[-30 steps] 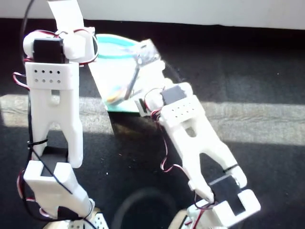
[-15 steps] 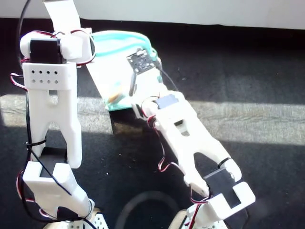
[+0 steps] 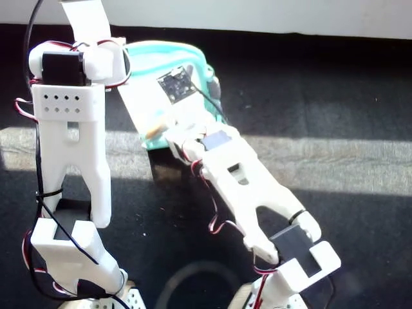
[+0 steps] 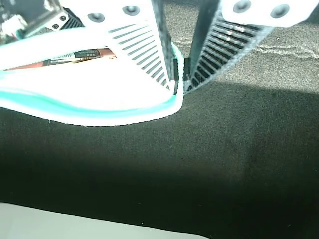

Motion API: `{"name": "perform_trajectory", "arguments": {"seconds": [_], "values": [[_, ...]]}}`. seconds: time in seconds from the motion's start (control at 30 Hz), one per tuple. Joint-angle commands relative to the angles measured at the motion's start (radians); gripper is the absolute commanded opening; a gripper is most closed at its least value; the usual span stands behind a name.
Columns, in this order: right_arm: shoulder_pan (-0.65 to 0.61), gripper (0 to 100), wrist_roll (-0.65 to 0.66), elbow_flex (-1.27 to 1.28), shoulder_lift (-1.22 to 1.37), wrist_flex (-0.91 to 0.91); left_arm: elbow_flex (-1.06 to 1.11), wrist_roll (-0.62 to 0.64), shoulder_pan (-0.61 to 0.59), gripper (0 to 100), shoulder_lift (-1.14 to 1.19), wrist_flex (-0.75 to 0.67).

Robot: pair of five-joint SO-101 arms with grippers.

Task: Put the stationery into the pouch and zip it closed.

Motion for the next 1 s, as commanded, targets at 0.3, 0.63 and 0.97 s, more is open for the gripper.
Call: {"name": "perform_trajectory", "arguments": {"seconds": [0.3,0.63,0.97], "values": [[0.246,2.5,-0.002,-0.197,-0.542,0.271,0.018,-0.008,0.027,1,0.074,0.051],[0.282,20.5,-0.003,-0.202,-0.417,0.417,0.015,-0.098,0.028,1,0.068,0.051],[0.199,20.5,0.009,-0.206,-0.371,0.417,0.015,-0.144,0.033,1,0.073,0.049]]}}
